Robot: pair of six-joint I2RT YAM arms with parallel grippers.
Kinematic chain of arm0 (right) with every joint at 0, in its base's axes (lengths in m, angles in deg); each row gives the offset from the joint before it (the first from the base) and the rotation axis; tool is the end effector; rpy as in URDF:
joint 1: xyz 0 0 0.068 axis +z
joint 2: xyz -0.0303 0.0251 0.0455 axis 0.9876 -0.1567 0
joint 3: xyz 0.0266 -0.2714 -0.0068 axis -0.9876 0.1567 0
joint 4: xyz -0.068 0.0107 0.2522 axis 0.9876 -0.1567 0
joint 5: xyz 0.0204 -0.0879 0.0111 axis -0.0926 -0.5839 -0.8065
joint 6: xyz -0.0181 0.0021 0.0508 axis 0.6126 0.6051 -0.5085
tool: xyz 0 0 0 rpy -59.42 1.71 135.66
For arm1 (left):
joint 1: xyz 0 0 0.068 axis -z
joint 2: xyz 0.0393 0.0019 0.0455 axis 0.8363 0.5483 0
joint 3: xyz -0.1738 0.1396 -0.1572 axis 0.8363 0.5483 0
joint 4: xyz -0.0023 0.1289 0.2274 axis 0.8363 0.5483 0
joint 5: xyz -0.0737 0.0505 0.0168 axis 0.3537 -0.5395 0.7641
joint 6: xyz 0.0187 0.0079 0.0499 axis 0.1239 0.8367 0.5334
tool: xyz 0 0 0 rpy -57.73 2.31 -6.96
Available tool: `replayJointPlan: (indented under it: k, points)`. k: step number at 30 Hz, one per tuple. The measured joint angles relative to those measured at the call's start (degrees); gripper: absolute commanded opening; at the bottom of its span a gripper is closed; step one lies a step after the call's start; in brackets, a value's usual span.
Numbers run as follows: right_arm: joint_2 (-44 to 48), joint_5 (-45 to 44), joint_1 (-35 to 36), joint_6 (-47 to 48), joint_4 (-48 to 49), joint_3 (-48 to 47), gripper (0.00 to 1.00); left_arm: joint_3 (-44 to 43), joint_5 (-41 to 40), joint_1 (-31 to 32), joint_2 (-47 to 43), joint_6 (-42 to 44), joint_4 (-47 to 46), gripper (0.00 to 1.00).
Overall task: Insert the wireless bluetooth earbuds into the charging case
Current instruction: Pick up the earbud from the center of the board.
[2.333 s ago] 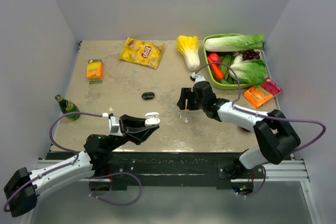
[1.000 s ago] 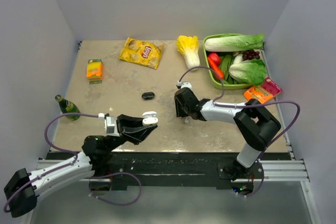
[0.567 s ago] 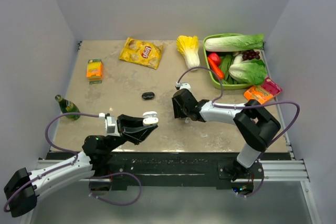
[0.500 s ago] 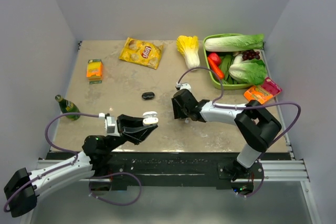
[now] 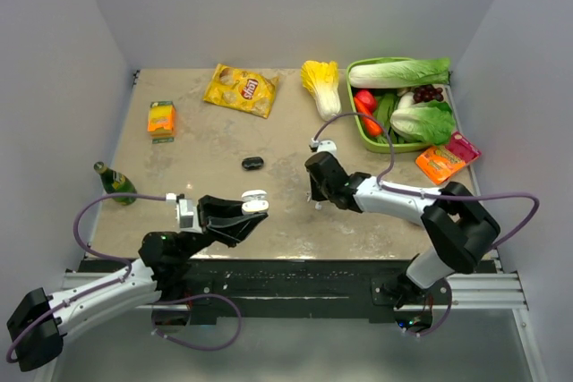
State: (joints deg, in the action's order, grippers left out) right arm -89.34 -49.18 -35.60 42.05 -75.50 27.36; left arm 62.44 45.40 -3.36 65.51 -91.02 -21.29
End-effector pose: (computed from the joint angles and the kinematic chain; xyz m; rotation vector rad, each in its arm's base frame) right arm 0.2237 0.2106 0.1833 -0.1837 2.3656 0.2394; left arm 0.0698 -0.1057 0.2470 0.4628 0.9877 -1.3183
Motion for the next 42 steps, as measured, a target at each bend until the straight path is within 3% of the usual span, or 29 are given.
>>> replayJointPlan:
  k: [1,4,9,33,35,38,39,42]
  points:
    - [-0.72,-0.02,-0.11,-0.07,0.17,0.0,0.1,0.0,0.0,0.0,-0.04,-0.17,0.02,0.0]
    - [-2.97,-0.04,-0.28,-0.04,0.26,0.04,0.06,0.0,-0.02,0.0,-0.7,-0.68,0.28,0.0]
    - [-4.74,-0.04,-0.39,0.04,0.42,0.13,0.04,0.0,-0.07,0.02,-2.32,-0.81,0.39,0.0]
    - [-8.15,3.34,-0.44,4.94,6.95,-0.46,0.12,0.0,-0.07,0.07,-0.66,-0.85,0.22,0.0]
    - [-8.39,3.41,-0.44,5.16,6.95,-0.79,0.16,0.0,-0.07,0.07,-0.66,-0.85,0.22,0.0]
    - [-8.13,2.69,-0.42,4.9,6.16,-0.94,0.34,0.0,-0.07,0.07,-0.66,-0.83,0.22,0.0]
    - [-7.65,2.27,-0.39,4.83,5.03,-0.96,0.45,0.0,-0.07,0.07,-0.68,-0.85,0.24,0.0]
    - [-6.12,1.44,-0.44,4.37,0.11,-2.29,0.55,0.0,-0.09,0.09,-0.79,-0.83,0.26,0.0]
